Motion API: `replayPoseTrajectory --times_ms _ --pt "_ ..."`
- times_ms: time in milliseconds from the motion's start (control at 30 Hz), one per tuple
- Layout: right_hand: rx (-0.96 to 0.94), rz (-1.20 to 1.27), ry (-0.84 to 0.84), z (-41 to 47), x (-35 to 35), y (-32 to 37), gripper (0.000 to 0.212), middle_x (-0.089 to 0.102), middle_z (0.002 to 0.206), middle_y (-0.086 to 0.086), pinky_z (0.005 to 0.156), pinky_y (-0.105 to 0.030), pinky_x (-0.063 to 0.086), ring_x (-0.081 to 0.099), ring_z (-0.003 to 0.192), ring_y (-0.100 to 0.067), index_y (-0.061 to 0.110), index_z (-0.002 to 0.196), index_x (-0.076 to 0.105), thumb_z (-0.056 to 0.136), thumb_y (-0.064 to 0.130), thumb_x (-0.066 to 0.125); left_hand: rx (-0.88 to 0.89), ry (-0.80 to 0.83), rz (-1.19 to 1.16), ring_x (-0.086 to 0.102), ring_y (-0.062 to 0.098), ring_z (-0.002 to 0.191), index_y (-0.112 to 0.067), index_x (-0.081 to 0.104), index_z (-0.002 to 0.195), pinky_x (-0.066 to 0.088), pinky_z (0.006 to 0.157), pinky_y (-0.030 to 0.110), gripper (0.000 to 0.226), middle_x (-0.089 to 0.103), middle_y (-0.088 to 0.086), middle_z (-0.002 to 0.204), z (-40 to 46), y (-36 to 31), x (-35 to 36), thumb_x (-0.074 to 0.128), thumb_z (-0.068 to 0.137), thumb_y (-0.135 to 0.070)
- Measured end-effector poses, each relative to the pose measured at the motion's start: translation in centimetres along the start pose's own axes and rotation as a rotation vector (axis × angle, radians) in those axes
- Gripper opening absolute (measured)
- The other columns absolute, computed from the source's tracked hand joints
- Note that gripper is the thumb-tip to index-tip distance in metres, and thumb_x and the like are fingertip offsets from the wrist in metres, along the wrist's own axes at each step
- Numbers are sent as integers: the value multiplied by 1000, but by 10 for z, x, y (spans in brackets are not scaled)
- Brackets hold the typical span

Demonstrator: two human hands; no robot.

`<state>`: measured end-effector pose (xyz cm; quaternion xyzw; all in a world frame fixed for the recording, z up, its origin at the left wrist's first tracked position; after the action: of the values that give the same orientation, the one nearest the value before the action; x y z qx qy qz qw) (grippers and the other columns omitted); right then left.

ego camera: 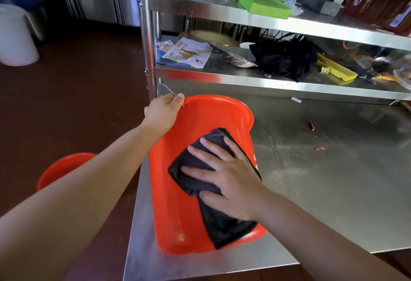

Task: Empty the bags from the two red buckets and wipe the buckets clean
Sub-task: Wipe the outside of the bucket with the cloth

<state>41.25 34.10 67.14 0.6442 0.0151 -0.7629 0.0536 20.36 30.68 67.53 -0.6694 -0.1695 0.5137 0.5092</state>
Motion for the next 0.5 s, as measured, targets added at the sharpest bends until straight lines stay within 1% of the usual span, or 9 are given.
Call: replayPoseTrajectory --times_ms 100,167,200,267,333,367,400,433,500 --pt "87 5 -15 36 -7 -23 53 24 156 11 116 -54 6 7 147 -15 46 136 44 83 47 45 5 -18 -6 56 34 105 -24 48 58 34 104 48 43 61 9 82 0 -7 1 41 96 -43" --pt "144 49 -33 56 -11 -38 50 24 156 12 116 -54 4 6 147 -13 46 135 44 85 45 46 8 -20 -30 55 37 105 -21 46 58 36 102 48 44 63 17 89 2 -5 2 43 96 -42" --pt "159 71 -42 63 -11 -44 49 24 156 13 116 -53 3 5 146 -12 47 135 45 86 45 47 8 -17 -62 55 39 103 -19 44 58 38 98 46 44 62 17 86 3 -2 2 44 95 -42" --pt "168 104 -64 70 -10 -52 48 23 155 16 117 -49 0 4 146 -9 48 134 45 86 44 45 -3 2 -160 53 42 99 -16 43 57 34 83 41 44 51 7 66 3 3 0 48 89 -46" --pt "180 156 -106 70 -9 -57 48 23 155 18 118 -44 -1 4 145 -7 48 133 45 86 44 44 -18 39 -231 51 44 92 -14 45 60 31 79 41 42 45 -2 63 4 8 -1 45 80 -51" --pt "196 194 -134 69 -9 -61 48 23 154 19 118 -42 0 5 145 -6 48 133 46 86 43 45 -32 48 -267 49 42 84 -15 49 62 33 79 43 40 47 0 67 5 12 -3 45 78 -52" --pt "218 239 -161 67 -9 -64 48 24 154 19 118 -41 0 6 145 -5 47 133 47 85 42 46 -51 49 -316 47 34 79 -15 52 65 35 79 44 39 50 4 71 4 17 -5 47 76 -52" --pt "245 290 -183 64 -8 -69 48 24 154 20 118 -40 1 6 145 -4 47 132 47 85 40 47 -75 50 -366 46 27 79 -16 56 67 37 78 43 38 52 8 75 4 23 -8 49 76 -52" --pt "297 392 -210 59 -5 -78 50 23 153 21 118 -38 2 6 145 -3 48 133 44 83 38 48 -108 69 -417 52 23 81 -19 61 75 41 78 38 31 57 11 82 2 36 -14 53 81 -49"
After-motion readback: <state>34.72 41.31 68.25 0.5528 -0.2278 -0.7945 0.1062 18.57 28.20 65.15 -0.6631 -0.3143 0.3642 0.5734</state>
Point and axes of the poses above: each hand's wrist, its own z-axis towards the middle knuckle, its own x-axis out of the palm, y = z × x, the point moved 6 cm from there along z, towards the middle knuckle
